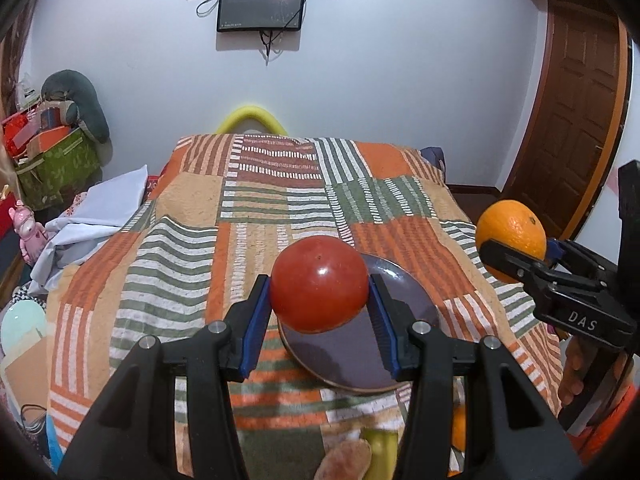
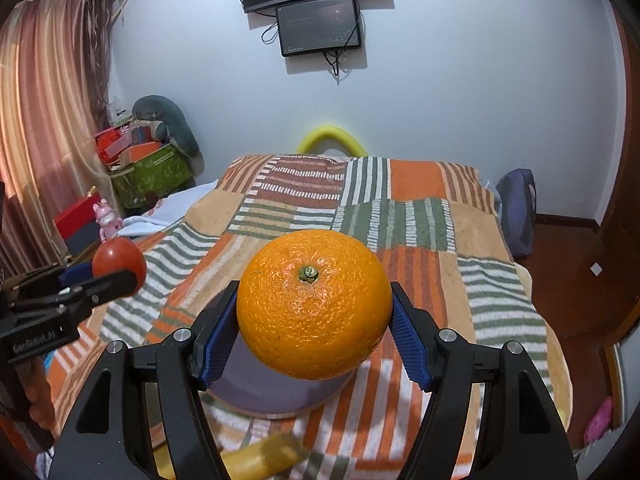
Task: Organize fruits
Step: 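Carry the tomato and orange onto the purple plate and open both grippers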
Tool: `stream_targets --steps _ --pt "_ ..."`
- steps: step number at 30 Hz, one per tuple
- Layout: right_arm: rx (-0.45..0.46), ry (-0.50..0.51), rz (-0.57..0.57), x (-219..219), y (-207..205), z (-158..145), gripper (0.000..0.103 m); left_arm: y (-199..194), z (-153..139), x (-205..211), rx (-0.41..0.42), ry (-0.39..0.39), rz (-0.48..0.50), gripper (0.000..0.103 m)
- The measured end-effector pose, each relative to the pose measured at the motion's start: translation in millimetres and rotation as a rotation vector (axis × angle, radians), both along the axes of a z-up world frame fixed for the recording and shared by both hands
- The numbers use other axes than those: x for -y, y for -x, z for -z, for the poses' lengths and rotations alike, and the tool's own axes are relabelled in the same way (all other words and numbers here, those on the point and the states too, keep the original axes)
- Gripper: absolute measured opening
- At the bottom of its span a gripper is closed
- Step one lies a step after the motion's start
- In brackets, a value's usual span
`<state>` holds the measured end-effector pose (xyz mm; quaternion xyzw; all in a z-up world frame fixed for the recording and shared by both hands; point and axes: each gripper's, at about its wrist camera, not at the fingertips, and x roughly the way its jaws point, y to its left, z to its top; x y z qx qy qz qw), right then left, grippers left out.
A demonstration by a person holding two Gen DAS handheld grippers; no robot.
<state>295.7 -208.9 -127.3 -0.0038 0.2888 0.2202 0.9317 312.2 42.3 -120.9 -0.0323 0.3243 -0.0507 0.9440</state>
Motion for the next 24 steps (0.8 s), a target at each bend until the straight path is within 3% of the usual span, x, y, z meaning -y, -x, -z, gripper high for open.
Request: stream_targets --steps 9,24 --pt "-0.028 0.039 -0.017 -16.6 -30.6 19.0 0.067 -54.4 27.8 -4.8 -0.069 -0.009 -0.021 0.047" --pt "-0.217 0.128 -0.080 -36.9 -81.0 76.5 0.067 -117.5 88.2 1.4 -0.238 -0.036 0.020 0.047"
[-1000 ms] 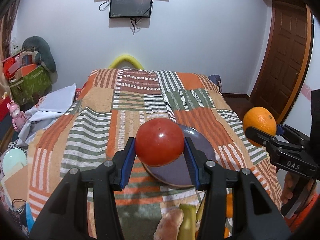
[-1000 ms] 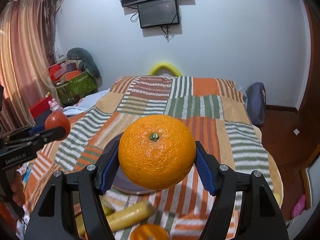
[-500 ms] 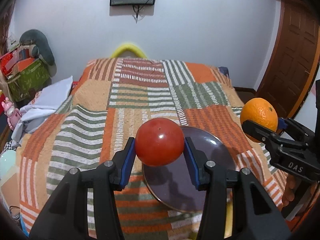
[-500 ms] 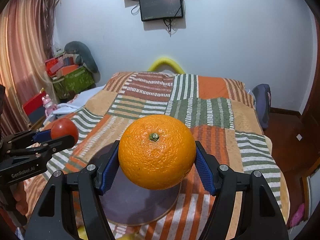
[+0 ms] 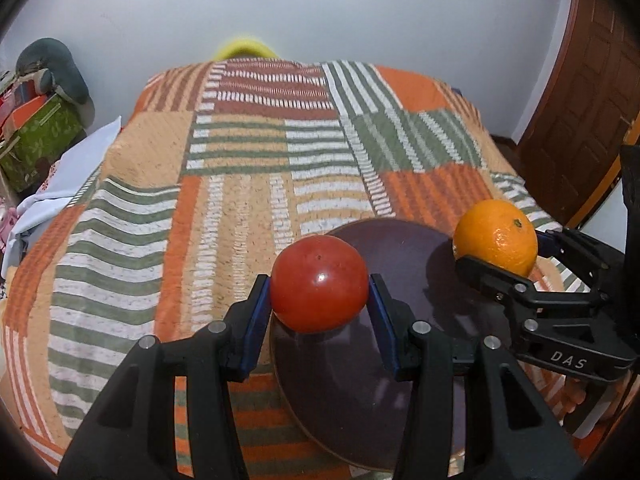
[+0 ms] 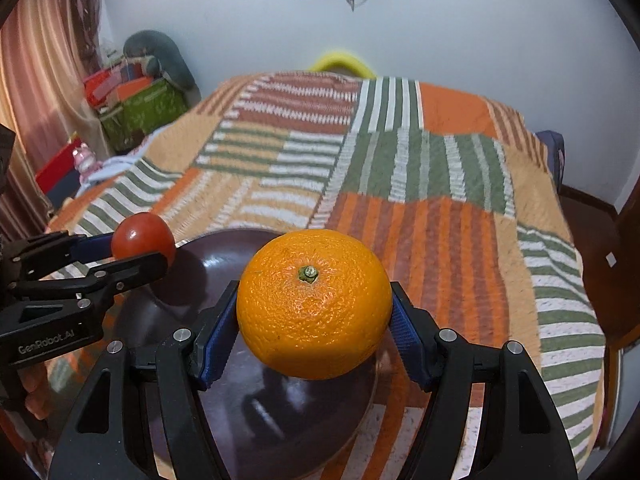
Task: Organize fruits
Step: 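Carry the tomato and orange onto the purple plate and open both grippers, then grasp the peeled pomelo segment with the left gripper while the right gripper grasps another orange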
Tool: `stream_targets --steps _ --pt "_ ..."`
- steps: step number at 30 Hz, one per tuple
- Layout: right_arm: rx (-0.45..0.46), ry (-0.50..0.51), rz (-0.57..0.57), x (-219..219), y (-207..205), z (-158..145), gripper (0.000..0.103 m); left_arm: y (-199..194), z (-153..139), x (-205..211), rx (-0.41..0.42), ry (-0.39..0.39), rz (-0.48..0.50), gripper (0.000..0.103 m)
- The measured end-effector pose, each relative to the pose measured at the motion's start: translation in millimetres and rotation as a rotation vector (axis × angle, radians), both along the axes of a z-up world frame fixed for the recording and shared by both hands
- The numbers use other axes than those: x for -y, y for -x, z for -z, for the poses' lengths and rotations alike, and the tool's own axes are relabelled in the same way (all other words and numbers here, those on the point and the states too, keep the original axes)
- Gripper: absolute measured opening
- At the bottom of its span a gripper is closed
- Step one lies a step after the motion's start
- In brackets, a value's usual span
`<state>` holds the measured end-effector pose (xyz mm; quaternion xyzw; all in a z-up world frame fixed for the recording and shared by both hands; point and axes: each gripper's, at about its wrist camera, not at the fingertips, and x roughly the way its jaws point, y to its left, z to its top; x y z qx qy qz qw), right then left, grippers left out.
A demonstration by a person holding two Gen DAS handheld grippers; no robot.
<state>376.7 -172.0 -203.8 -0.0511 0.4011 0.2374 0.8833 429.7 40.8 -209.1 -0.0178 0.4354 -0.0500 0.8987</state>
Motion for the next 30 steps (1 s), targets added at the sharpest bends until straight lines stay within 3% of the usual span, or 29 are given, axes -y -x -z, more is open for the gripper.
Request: stream_targets --steps 11,14,16,19,21,30 --pt "-0.052 0.047 -0.030 -6.0 -10.7 22.0 0.067 -10.2 16.4 8.2 -0.012 -0.035 0.021 0.048" --pt "-0.042 0.071 -0.039 -8.0 -9.5 21.7 0.068 -9.2 14.8 10.8 0.009 -0.050 0.022 0.057" --pt "-0.040 0.083 -0.046 -10.3 -9.1 22.6 0.067 -7.8 11.6 11.7 0.021 -0.063 0.014 0.071" --pt "-0.027 0.064 -0.049 -9.1 -6.0 18.9 0.076 -4.1 4.0 7.5 0.043 -0.063 -0.006 0.077" --pt "-0.006 0.048 -0.040 -4.8 -1.7 13.2 0.082 -1.5 -0.9 3.1 0.045 -0.051 -0.017 0.077" --pt "0.059 0.036 -0.010 8.2 28.5 -17.9 0.082 34.0 -40.1 -3.1 0.098 -0.032 -0.024 0.077"
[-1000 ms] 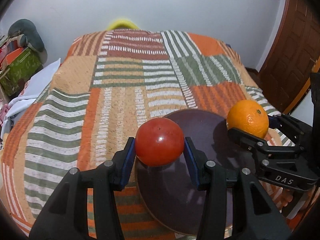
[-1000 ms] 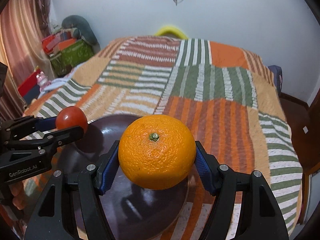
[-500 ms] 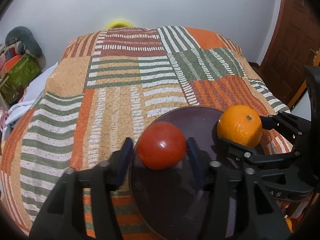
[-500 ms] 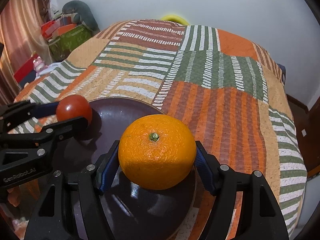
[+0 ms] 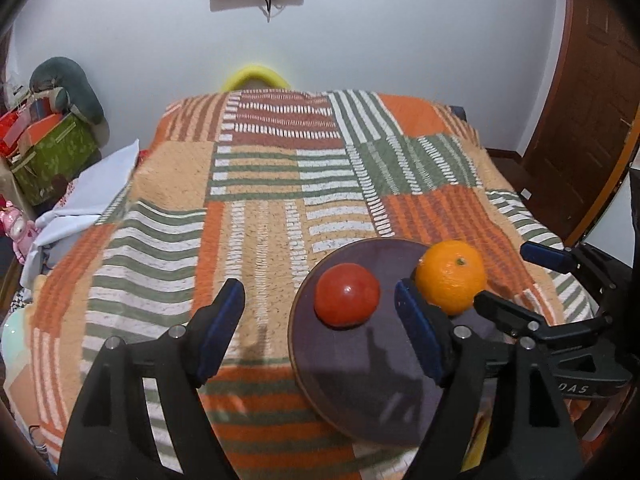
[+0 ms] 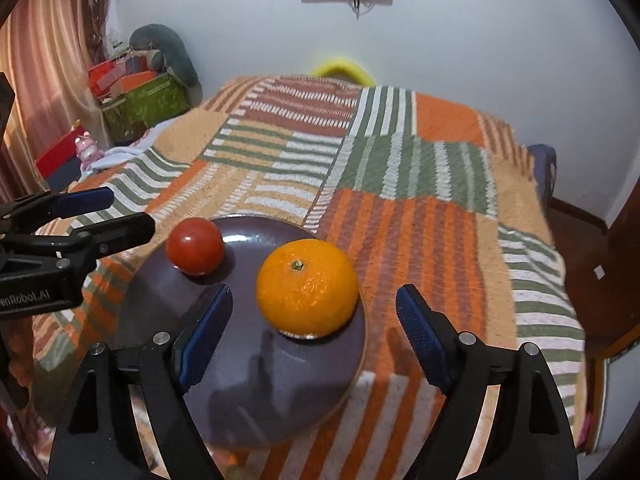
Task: Organize fruits
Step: 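Grasp the peeled pomelo segment with the left gripper while the right gripper grasps another orange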
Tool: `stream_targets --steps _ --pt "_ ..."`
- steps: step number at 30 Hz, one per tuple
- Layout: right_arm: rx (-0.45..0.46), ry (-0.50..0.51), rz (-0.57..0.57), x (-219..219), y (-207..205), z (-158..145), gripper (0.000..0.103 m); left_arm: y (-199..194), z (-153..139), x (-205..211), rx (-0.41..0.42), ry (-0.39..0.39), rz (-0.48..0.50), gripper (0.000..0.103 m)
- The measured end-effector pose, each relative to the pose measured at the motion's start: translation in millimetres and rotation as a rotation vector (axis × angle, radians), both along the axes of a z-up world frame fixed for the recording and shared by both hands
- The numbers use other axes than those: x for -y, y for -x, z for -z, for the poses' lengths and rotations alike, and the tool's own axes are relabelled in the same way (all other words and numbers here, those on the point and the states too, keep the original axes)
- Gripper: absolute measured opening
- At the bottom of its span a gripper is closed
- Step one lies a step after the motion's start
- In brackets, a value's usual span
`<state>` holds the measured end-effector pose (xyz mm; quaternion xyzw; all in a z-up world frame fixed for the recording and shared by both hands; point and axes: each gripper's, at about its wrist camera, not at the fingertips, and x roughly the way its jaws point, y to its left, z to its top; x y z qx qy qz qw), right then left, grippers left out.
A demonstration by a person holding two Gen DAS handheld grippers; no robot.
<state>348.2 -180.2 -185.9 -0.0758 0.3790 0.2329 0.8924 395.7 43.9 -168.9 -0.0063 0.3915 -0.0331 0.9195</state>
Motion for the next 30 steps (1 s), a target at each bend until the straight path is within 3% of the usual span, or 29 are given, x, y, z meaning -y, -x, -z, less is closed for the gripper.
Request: stream_targets --steps 16,23,30 --pt "0.119 -0.057 0.031 27.8 95.9 -66.3 0.082 104.4 -66.5 1.2 0.061 0.038 0.021 0.077" --pt "0.145 -0.063 0.062 46.3 138.5 -74.7 0.082 148.4 -69.8 6.0 0.058 0.056 0.019 0.077" --pt "0.132 -0.043 0.091 57.2 163.1 -66.1 0.083 176.7 -52.9 7.6 0.014 0.050 0.011 0.077"
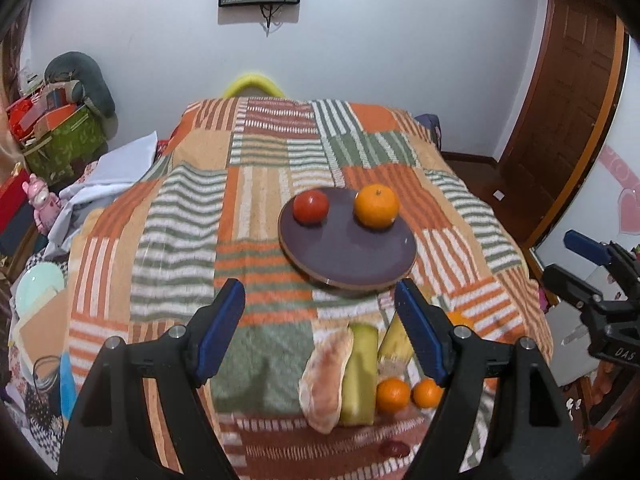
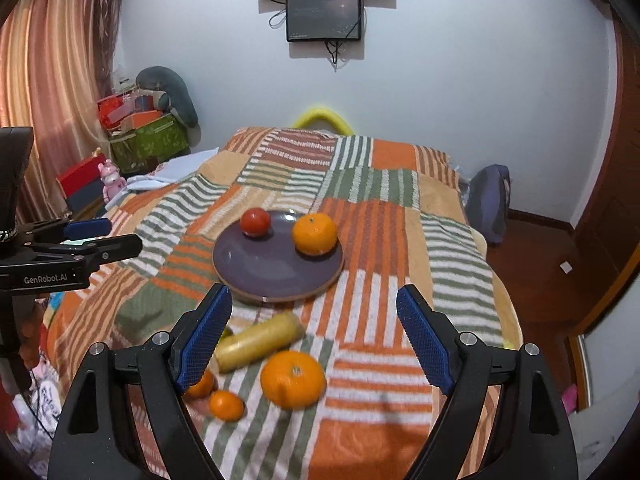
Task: Organize fruits
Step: 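Grasp the peeled pomelo segment with the left gripper while the right gripper grasps another orange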
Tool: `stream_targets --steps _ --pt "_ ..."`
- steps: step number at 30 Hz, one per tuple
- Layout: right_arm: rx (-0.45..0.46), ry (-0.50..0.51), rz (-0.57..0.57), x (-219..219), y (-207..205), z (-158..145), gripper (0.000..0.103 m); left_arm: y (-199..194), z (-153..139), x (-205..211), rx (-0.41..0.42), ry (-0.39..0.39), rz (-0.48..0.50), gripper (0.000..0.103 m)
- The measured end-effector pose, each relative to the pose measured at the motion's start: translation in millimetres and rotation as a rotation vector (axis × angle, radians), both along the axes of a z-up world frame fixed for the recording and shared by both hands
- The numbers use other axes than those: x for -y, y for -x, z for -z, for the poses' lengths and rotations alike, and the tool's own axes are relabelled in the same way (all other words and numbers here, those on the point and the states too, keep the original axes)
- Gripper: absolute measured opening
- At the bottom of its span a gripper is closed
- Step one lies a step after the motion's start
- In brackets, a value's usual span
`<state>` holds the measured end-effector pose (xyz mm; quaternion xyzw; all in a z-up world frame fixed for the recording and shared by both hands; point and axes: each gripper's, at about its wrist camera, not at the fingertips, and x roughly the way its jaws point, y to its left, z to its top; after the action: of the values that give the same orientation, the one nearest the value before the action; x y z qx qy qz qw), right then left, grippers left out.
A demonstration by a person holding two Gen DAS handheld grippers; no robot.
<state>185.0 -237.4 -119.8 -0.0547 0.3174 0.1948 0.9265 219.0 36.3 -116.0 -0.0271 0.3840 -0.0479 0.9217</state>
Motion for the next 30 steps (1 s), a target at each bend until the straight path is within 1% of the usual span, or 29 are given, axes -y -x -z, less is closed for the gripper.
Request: stream_targets --steps 3,8,11,12,13,16,18,24,25,27,30 --pt "-0.027 0.002 0.010 4.1 4.1 9.8 0.083 7.8 12.6 -3.3 -0.024 -0.002 -0.004 0.077" --pt "-0.083 0.016 0.023 8.9 9.8 34.1 0.083 16.3 48.5 -7.8 -0.106 0.001 0.000 0.077" --pt "-0.120 0.027 0.025 9.8 10.6 48.7 0.083 15.9 68.8 -10.0 -0.153 0.016 0.001 0.074" --pt "-0.131 0.030 0.024 9.2 10.0 53.3 0.083 15.0 74.6 -9.8 -0.166 0.020 0.002 0.071" --pt "-0.144 0.034 0.023 8.9 9.6 57.9 0.083 13.2 82.8 -9.3 -0.186 0.021 0.006 0.069" --pt "-0.174 0.041 0.020 7.5 7.9 70.4 0.083 9.2 98.5 -7.0 -0.216 0.013 0.011 0.065" --pt "-0.190 0.043 0.016 6.6 7.2 76.8 0.083 7.4 104.6 -6.8 -0.220 0.018 0.019 0.065" --pt "-0.234 0.041 -0.002 2.3 3.0 95.8 0.082 2.7 109.5 -14.6 -0.214 0.026 0.023 0.065" --pt "-0.238 0.044 -0.001 1.0 1.5 98.0 0.082 1.1 109.7 -16.9 -0.214 0.022 0.018 0.065" --pt "-0.246 0.046 -0.001 0.7 -1.7 103.0 0.082 -0.5 110.3 -22.8 -0.210 -0.014 -0.008 0.065" --pt "-0.269 0.036 -0.003 0.3 -6.1 109.5 0.082 -3.3 110.1 -36.8 -0.212 -0.004 -0.038 0.064"
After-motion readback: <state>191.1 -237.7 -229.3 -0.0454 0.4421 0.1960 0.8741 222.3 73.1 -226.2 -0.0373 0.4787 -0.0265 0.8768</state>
